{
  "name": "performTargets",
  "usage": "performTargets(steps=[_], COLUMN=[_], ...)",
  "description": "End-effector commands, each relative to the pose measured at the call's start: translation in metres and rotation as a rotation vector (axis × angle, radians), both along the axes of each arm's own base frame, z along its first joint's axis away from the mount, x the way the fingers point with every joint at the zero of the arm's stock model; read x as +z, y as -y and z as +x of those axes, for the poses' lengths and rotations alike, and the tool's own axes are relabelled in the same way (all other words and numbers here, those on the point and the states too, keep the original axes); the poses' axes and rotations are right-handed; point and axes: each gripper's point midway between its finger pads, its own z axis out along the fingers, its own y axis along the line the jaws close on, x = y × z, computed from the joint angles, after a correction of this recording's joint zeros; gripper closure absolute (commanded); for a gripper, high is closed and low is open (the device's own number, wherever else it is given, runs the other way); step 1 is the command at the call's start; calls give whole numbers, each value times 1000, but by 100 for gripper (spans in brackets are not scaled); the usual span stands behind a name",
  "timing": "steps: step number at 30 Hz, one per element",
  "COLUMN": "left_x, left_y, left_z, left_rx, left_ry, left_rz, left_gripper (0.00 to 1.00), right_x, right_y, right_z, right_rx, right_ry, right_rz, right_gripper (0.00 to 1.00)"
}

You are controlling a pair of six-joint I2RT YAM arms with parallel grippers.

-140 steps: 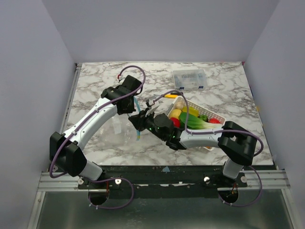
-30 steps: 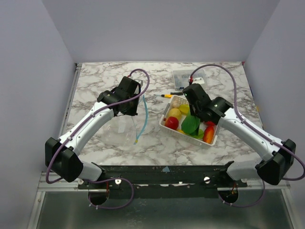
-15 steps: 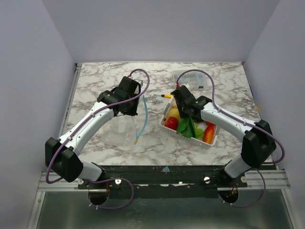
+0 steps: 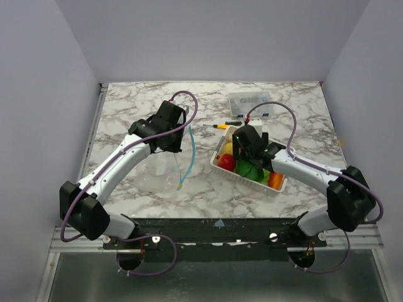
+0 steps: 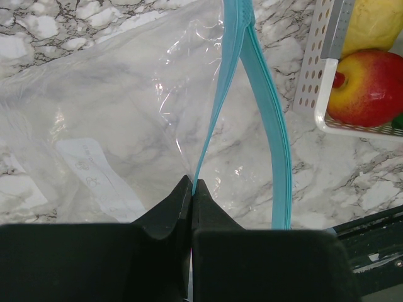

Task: Place the food in the zip-top bag and seal the zipper
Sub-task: Pick up the fake vegetable from the bin.

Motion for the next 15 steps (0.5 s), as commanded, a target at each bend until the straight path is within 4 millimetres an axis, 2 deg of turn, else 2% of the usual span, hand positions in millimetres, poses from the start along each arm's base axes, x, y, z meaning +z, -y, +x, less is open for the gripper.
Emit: performTargets(steps=[1, 11, 15], left_x=[3, 1, 1], left_y=[3, 1, 0], left_z=[-3, 0, 1], left_rx=[-22, -6, 0], left_ry=[4, 14, 11], left_rz=[-16, -10, -2], left_gripper=[100, 100, 100], right_x=[12, 14, 13], right_y=[16, 27, 27], right_z=[0, -23, -20], right_rx=[-142, -84, -91], right_ry=[116, 263, 311], right_rz=[90, 227, 257], right_gripper=[13, 13, 10])
